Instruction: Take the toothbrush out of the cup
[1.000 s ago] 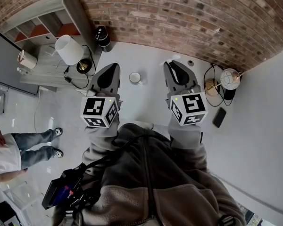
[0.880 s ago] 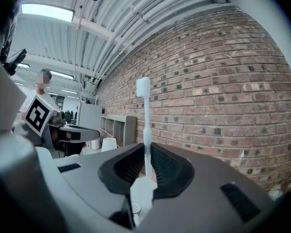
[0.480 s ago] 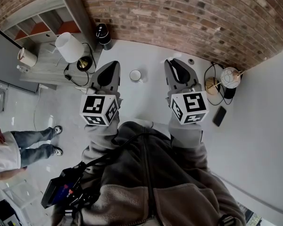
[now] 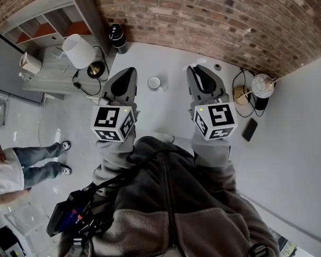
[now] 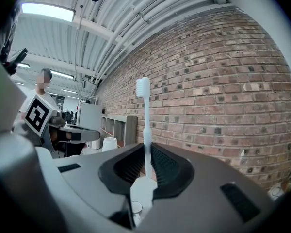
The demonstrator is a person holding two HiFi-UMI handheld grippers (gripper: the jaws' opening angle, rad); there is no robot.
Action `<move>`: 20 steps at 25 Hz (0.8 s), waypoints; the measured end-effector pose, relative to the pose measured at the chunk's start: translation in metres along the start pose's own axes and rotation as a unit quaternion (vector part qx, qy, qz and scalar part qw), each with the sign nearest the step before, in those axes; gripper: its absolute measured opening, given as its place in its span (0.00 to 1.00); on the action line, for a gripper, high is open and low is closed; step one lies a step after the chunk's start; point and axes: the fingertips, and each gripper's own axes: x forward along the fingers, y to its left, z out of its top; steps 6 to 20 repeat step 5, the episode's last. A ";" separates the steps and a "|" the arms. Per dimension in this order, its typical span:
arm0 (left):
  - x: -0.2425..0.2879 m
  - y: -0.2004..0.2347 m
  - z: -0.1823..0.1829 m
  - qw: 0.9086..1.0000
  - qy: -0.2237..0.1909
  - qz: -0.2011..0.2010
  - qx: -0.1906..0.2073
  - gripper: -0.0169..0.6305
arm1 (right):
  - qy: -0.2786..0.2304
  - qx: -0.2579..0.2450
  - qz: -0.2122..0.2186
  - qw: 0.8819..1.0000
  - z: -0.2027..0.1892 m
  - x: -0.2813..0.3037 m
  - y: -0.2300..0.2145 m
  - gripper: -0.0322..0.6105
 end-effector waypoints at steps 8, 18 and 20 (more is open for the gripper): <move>0.001 0.000 -0.003 1.000 0.002 -0.001 -0.002 0.03 | 0.001 -0.001 0.002 1.000 -0.002 0.001 0.002 0.12; 0.001 0.000 -0.003 1.000 0.002 -0.001 -0.002 0.03 | 0.001 -0.001 0.002 1.000 -0.002 0.001 0.002 0.12; 0.001 0.000 -0.003 1.000 0.002 -0.001 -0.002 0.03 | 0.001 -0.001 0.002 1.000 -0.002 0.001 0.002 0.12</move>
